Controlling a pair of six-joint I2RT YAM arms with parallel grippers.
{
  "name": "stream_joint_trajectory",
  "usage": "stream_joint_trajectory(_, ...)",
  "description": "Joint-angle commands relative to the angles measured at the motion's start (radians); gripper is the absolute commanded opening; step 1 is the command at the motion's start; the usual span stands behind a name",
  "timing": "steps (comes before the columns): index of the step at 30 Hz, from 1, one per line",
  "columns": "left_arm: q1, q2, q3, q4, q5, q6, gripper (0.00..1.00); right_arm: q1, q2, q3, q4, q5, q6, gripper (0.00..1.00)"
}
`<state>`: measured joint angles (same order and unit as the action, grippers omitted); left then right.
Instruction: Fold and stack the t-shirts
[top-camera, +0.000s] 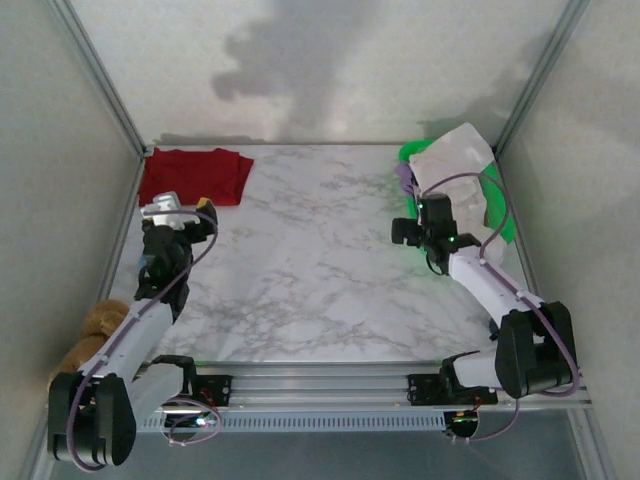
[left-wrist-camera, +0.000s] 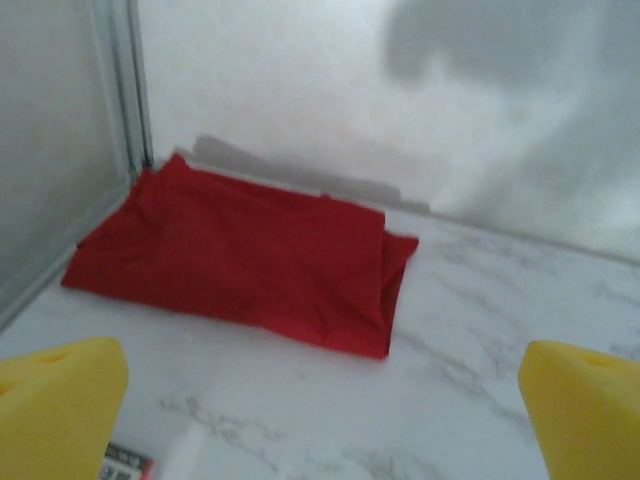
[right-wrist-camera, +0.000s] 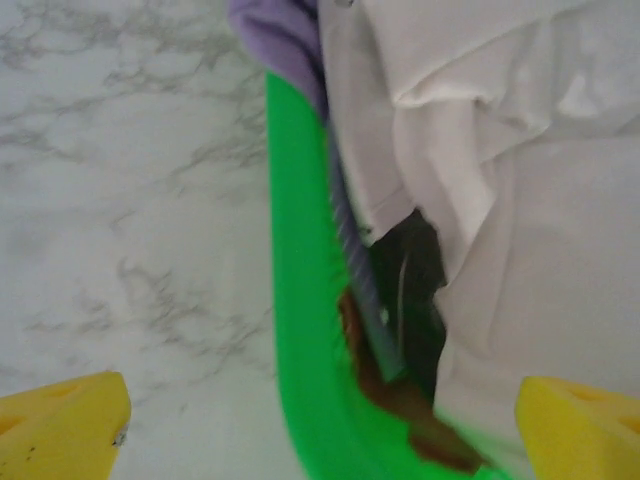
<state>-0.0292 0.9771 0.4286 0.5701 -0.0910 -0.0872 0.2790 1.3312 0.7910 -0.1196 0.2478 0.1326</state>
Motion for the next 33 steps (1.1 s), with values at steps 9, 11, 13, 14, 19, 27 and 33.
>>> stream_joint_trajectory(9,0.003,0.073,-0.245,0.385,-0.100,0.058,1.00,-0.048,0.012,-0.244,0.639,0.071,-0.145,0.99)
stream_joint_trajectory(11,0.003,0.112,-0.288,0.474,-0.097,0.051,1.00,-0.074,0.013,-0.253,0.672,0.032,-0.151,0.99)
stream_joint_trajectory(13,0.003,0.165,-0.320,0.556,-0.099,0.035,1.00,-0.111,0.014,-0.264,0.701,-0.020,-0.148,0.99)
stream_joint_trajectory(14,0.003,0.193,-0.331,0.597,-0.106,0.029,1.00,-0.124,0.014,-0.267,0.700,-0.028,-0.147,0.99)
stream_joint_trajectory(19,0.018,0.295,-0.323,0.685,-0.102,0.036,1.00,-0.175,-0.024,-0.317,0.724,-0.051,-0.122,0.99)
stream_joint_trajectory(27,0.029,0.487,-0.297,0.836,-0.044,0.062,0.99,-0.195,0.013,-0.392,0.779,-0.107,-0.111,0.99)
stream_joint_trajectory(33,0.029,0.544,-0.303,0.886,-0.007,0.077,1.00,-0.196,0.117,-0.416,0.906,-0.171,-0.132,0.99)
